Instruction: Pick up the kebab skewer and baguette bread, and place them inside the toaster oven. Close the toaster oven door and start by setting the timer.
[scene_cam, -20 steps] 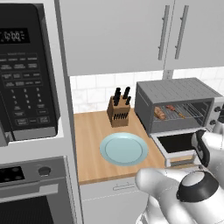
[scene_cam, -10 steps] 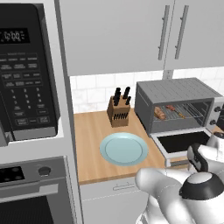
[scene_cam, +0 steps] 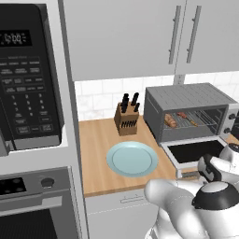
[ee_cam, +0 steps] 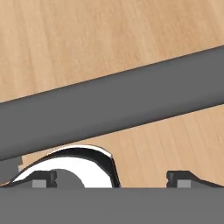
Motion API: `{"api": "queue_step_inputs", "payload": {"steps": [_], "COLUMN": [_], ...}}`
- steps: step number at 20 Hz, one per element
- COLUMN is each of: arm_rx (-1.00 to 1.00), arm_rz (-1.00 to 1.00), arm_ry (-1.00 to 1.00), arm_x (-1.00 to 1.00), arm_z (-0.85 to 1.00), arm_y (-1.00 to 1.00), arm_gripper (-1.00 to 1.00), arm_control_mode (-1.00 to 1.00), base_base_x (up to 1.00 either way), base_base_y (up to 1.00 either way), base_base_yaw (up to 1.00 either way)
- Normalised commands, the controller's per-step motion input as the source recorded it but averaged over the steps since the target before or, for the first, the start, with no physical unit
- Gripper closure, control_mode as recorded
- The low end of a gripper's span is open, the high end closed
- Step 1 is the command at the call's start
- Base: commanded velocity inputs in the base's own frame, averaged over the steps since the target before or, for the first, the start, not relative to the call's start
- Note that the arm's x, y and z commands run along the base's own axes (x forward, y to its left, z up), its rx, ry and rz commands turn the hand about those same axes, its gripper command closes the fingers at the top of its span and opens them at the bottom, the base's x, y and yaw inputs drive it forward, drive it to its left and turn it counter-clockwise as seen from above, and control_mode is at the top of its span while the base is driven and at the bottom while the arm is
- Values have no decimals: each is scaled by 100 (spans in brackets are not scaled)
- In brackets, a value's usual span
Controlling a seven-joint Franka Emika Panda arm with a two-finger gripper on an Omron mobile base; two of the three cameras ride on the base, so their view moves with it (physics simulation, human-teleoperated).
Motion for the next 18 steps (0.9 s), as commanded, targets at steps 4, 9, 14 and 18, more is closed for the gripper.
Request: {"api": "queue_step_inputs", "payload": {"steps": [4,9,14,18], "arm_rx": [0,0,0,0], "arm_rz": [0,0,0,0], "arm_ry": [-16,-19,-22,-21], "arm_x": [19,33,48,81], "arm_z": [2,31,45,32], "arm_y": [14,23,44,49], "arm_gripper": [-100,-100,-100,-100], "arm_control_mode": [-100,-100,-100,-100], "base_base_x": [0,0,0,0], "base_base_y": [0,0,0,0], "base_base_yaw": [0,0,0,0]}}
